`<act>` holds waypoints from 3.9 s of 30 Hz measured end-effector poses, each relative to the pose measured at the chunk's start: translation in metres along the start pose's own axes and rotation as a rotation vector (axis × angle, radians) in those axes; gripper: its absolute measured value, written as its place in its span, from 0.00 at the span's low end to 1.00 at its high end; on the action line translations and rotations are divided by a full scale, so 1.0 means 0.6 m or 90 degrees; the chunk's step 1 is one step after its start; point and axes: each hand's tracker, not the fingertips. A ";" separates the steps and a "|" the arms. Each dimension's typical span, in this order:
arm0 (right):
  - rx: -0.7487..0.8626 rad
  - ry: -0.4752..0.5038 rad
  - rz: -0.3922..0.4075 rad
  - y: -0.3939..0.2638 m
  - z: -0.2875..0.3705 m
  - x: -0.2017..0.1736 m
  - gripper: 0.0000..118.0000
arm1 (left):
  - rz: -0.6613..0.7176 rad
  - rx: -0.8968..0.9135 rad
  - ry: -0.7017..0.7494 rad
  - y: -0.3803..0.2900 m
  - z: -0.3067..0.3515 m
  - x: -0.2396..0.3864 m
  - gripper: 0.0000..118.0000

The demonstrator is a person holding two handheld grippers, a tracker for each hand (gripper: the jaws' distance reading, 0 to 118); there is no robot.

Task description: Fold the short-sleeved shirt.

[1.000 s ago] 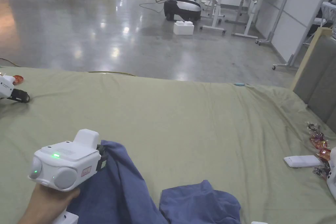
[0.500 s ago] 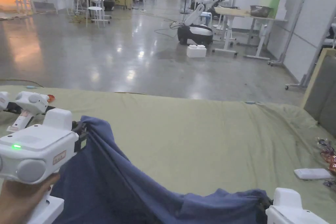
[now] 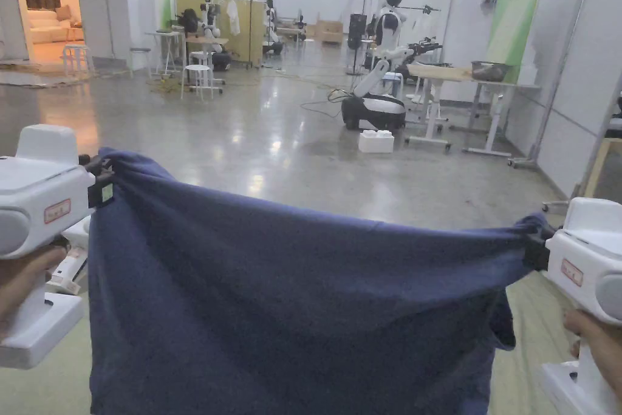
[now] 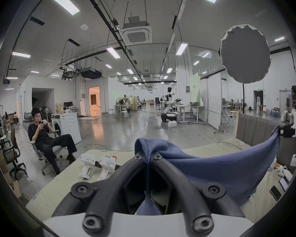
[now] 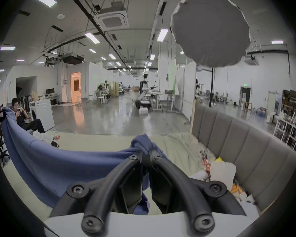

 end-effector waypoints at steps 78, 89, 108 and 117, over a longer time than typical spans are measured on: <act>-0.144 -0.006 0.068 -0.404 0.160 -0.073 0.65 | 0.042 -0.249 -0.029 -0.442 0.159 0.073 0.73; 0.051 0.032 0.013 -0.360 0.157 -0.196 0.36 | 0.028 -0.065 -0.012 -0.385 0.173 0.181 0.21; -0.049 0.042 0.031 -0.411 0.045 -0.200 0.01 | 0.121 -0.400 -0.025 -0.487 -0.159 0.002 0.00; -0.104 0.019 0.051 -0.447 0.005 -0.178 0.01 | 0.090 -0.549 -0.030 -0.526 -0.335 0.005 0.63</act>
